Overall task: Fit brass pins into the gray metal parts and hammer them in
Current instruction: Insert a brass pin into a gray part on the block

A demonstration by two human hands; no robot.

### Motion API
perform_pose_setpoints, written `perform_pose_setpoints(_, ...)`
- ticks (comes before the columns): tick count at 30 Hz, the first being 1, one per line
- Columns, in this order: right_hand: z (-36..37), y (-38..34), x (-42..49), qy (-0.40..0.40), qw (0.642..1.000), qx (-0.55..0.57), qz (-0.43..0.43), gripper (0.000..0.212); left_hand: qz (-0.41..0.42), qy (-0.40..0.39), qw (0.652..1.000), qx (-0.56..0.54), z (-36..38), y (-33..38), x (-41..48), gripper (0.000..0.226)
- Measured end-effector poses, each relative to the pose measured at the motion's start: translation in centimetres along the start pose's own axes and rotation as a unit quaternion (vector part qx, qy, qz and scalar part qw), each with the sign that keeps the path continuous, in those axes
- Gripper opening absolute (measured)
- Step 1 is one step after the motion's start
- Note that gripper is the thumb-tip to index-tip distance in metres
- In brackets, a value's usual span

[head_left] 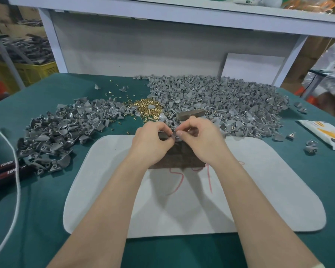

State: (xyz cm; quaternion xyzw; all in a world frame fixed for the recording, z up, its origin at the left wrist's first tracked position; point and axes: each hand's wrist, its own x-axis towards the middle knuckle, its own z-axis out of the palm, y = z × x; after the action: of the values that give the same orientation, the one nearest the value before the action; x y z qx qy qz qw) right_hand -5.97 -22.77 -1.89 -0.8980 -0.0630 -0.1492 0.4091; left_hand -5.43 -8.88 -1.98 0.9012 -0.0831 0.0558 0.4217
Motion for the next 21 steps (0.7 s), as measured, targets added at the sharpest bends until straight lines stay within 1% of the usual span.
perform_pose_setpoints(2,0.1,0.0,0.0,0.001,1.0,-0.011,0.007,0.013,0.002,0.0,1.0,-0.002,0.0,0.0,0.0,0.01)
perform_pose_setpoints(4,0.2,0.1,0.0,0.002,1.0,-0.015,0.014,0.011,0.005,0.0,1.0,-0.003,0.0,0.0,0.0,0.01)
perform_pose_setpoints(8,0.1,0.1,0.1,-0.004,0.999,-0.047,0.007,0.015,0.008,0.004,1.0,-0.004,0.0,0.0,0.0,0.014)
perform_pose_setpoints(12,0.0,-0.4,-0.2,0.009,0.991,-0.123,-0.046,0.005,0.011,0.007,1.0,0.006,0.1,-0.2,0.1,0.012)
perform_pose_setpoints(14,-0.1,-0.7,-0.2,0.006,0.984,-0.162,-0.067,0.009,0.015,0.007,1.0,0.009,0.1,-0.2,0.1,0.01)
perform_pose_setpoints(18,-0.1,-1.8,0.2,-0.022,0.968,-0.245,-0.052,0.013,0.029,0.012,0.999,0.017,0.2,-0.1,0.2,0.002)
perform_pose_setpoints(21,0.0,-2.1,0.4,-0.018,0.969,-0.245,-0.032,0.012,0.031,0.013,0.999,0.013,0.2,-0.1,0.1,0.006)
